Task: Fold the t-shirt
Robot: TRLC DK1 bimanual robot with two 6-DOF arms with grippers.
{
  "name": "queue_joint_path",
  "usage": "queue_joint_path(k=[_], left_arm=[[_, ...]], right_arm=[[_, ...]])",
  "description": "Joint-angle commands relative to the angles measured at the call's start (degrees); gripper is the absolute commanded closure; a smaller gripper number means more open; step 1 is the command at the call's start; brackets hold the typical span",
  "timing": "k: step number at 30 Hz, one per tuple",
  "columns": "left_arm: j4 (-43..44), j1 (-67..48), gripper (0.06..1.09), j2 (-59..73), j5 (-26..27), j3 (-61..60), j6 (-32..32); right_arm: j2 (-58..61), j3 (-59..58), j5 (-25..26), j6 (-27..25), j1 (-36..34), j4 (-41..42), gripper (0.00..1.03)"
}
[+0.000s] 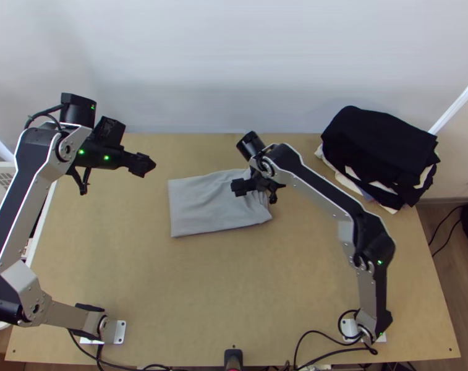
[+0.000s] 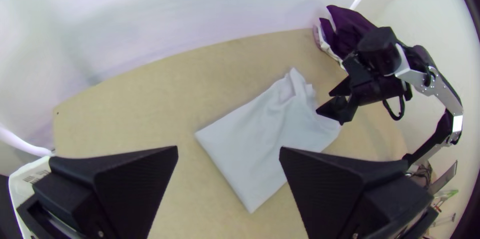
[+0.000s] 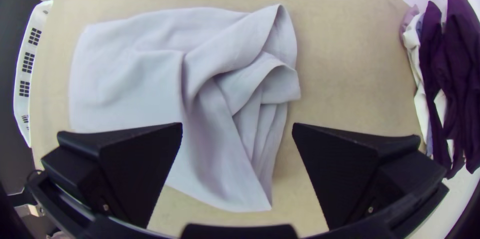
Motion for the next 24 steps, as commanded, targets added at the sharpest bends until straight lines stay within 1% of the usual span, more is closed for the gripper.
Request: queue_joint_path(k=[1, 7, 16, 19, 24], left_arm=[[-0.5, 0.5, 0.1, -1.4, -0.1, -1.2, 1.0], [-0.5, 1.0, 0.1, -1.1, -0.1, -1.2, 1.3], [-0.5, 1.5, 0.1, -0.9, -0.1, -1.7, 1.6], [-0.5, 1.5, 0.1, -0.9, -0.1, -1.9, 1.6], [-0.5, 1.4, 0.1, -1.1, -0.1, -1.7, 1.6]], right_arm=[[3.2, -0.2, 0.6, 0.7, 0.0, 0.5, 0.04], [6.4, 0.4, 0.6, 0.6, -1.7, 3.0, 0.03], [7.0, -0.2, -0.3, 1.9, -5.4, 3.4, 0.03], [6.7, -0.7, -2.8, 2.4, -6.6, 3.4, 0.04], [6.7, -2.0, -9.8, 3.5, -8.5, 3.2, 0.04]])
